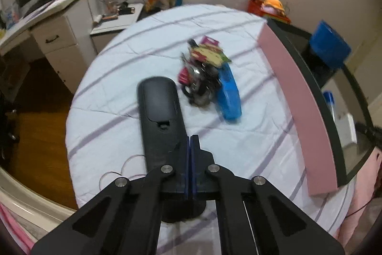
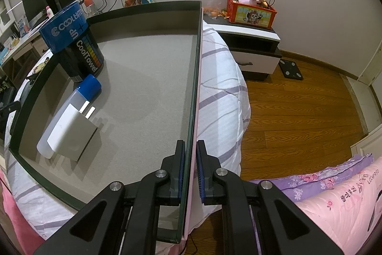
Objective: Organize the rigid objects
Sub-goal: 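Lift the remote and regrip it across its body with the left gripper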
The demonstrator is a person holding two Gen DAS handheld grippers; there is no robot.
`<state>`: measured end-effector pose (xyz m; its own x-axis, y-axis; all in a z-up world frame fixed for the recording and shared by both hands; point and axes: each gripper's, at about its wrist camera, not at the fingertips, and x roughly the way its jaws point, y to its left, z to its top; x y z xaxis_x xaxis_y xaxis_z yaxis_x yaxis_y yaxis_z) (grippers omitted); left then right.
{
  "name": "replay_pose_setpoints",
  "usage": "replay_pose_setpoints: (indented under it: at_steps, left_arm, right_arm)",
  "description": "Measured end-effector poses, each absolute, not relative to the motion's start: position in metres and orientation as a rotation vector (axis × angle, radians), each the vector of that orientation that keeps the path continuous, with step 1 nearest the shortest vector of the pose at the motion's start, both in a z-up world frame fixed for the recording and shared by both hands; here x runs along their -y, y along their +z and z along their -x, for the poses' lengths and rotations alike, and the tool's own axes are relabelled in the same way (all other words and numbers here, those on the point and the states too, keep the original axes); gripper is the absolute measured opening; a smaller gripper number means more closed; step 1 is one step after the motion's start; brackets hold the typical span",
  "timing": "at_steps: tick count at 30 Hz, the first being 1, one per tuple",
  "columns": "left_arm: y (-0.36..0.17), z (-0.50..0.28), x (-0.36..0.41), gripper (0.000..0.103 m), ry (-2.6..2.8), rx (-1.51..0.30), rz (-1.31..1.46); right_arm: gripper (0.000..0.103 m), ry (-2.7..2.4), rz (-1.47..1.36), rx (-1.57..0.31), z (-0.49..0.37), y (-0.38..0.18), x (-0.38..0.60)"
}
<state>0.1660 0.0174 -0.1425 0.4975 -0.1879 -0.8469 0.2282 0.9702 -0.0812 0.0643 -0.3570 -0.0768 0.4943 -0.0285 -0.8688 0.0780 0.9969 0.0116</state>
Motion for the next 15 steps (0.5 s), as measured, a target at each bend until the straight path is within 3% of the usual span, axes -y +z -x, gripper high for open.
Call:
replay_pose_setpoints:
  at_steps: [2,4,5,6,7,13,15]
  left_arm:
    - [-0.14,-0.165,-0.015,0.002,-0.219,-1.013,-0.047]
    - [-0.136,-0.164,-0.014,0.011,-0.164,-1.001,-0.075]
    - [-0.133,-0.163,-0.014,0.038,-0.12,-0.982,-0.111]
    - [-0.131,-0.163,-0.015,0.074,-0.102,-0.973,-0.117]
    - [-0.13,-0.164,-0.019,0.086,-0.096,-0.965,-0.098]
    - [-0.141,-0.176,-0.019,0.086,-0.079,-1.007,-0.107]
    - [-0.151,-0.18,-0.017,0.08,-0.065,-1.038,-0.133]
  right_arm:
    - [0.011,-0.062,-0.054,-1.053,-0.064,-0.077,0.357]
    - [0.011,-0.058,-0.057,-1.054,-0.063,-0.077,0.358]
    - [0.011,-0.058,-0.055,-1.055,-0.064,-0.078,0.359]
    - [0.011,-0.058,-0.055,-1.055,-0.064,-0.077,0.359]
    - [0.011,-0.059,-0.055,-1.054,-0.064,-0.078,0.359]
    - [0.011,-0.054,-0.055,-1.052,-0.063,-0.077,0.361]
    - [0.011,-0.053,-0.055,-1.051,-0.063,-0.077,0.361]
